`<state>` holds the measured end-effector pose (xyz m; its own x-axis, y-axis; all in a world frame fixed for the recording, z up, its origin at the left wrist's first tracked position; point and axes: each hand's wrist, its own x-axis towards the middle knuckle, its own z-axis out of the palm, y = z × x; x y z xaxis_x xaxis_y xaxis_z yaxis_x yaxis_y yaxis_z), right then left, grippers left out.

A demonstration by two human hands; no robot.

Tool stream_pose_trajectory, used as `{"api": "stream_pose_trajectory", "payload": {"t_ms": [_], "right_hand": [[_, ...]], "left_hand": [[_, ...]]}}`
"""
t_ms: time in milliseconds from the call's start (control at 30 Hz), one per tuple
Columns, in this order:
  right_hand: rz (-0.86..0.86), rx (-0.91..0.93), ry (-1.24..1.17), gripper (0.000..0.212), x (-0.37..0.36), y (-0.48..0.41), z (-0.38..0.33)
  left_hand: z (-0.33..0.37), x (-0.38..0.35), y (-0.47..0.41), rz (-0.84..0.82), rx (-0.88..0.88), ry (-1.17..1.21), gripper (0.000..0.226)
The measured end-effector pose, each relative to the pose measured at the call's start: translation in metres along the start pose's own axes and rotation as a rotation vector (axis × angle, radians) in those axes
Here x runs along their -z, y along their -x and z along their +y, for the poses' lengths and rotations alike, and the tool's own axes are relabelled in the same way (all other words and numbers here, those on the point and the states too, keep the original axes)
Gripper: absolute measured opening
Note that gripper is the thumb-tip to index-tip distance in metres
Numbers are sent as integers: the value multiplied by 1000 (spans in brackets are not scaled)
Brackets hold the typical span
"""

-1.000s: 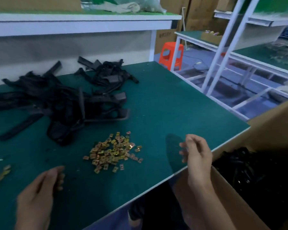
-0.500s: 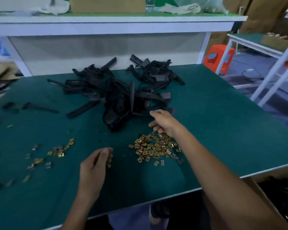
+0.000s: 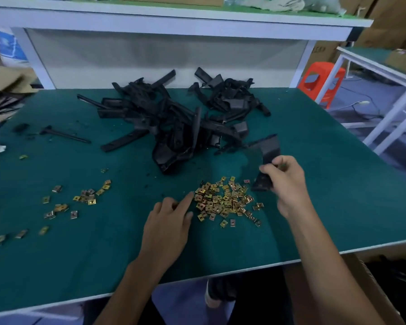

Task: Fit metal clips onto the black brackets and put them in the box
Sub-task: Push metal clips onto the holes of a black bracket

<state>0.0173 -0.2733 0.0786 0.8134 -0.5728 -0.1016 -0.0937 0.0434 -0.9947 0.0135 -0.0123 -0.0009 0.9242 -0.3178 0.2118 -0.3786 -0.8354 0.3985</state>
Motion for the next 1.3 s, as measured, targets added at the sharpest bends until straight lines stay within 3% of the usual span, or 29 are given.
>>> {"api": "stream_pose_trajectory", "payload": {"t_ms": [167,400,500,667,867,1000,1133,1300], "right_hand": [[-144,-66,-226,46,14,43,5],[-161,-177,-492,33,4,92,48],[-159,-187,-531,38,-3,100,58],[-141,-167,-531,50,-14,100,61],[-197,-96,-325,40,-29,103,69],[-245,17,-117,35,-34,109,76],[-241,25,-90,35,-33,109,78],[-267,65,9,36,-35,111,80]], "left_hand": [[8,-1,-7,28,143,19,37],[7,1,-12,83,154,33,31],[8,3,-14,83,73,-66,29],[4,3,-10,114,110,39,15],[-12,9,2,204,275,637,9],[-18,14,1,209,286,779,18],[-16,14,4,226,336,953,17],[-22,21,13,131,465,1381,12]]}}
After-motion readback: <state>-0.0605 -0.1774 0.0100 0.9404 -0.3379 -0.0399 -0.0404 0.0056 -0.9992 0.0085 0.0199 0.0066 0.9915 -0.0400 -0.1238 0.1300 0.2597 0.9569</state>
